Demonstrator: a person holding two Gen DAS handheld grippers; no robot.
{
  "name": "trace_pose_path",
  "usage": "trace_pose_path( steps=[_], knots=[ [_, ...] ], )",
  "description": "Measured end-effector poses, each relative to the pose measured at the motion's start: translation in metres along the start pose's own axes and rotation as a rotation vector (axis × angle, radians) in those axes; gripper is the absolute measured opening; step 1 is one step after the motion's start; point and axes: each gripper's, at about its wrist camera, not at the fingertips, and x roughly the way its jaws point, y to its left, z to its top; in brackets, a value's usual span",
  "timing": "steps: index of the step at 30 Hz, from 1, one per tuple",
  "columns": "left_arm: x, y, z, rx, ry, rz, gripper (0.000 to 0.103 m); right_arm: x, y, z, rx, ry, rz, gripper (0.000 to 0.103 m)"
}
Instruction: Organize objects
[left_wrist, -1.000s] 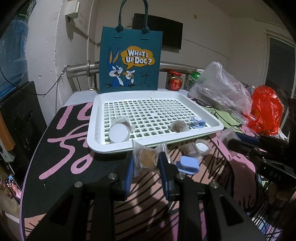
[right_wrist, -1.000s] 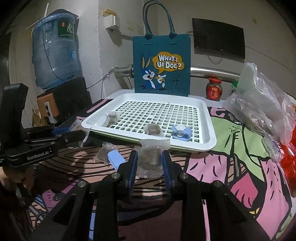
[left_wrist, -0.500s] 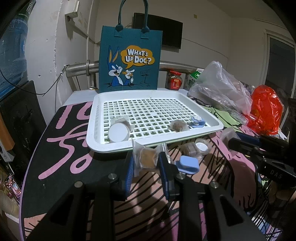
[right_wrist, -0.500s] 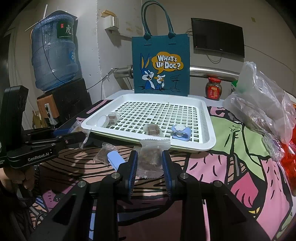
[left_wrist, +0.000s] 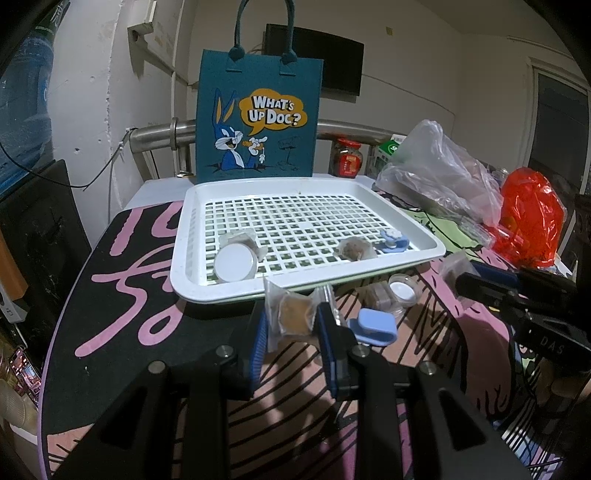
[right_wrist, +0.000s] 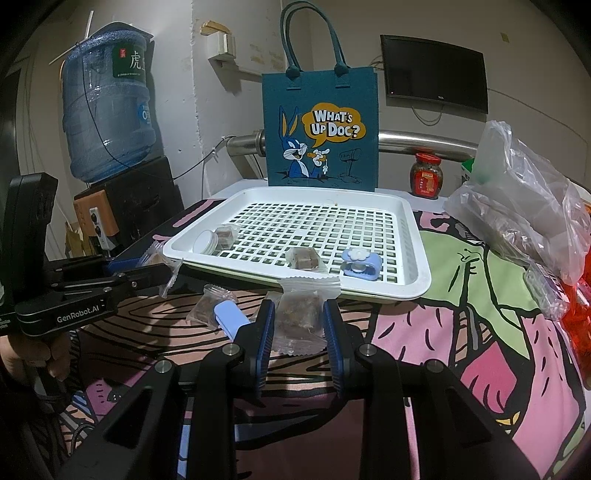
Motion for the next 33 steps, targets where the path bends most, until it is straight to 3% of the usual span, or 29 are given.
trace_pose_path(
  steps=[33],
  knots=[
    [0.0001,-0.0052,-0.0017,0.008,0.004,0.000,0.026,0.0001,-0.0001,-0.0010,0.009,0.001,0.002,0.026]
  ],
)
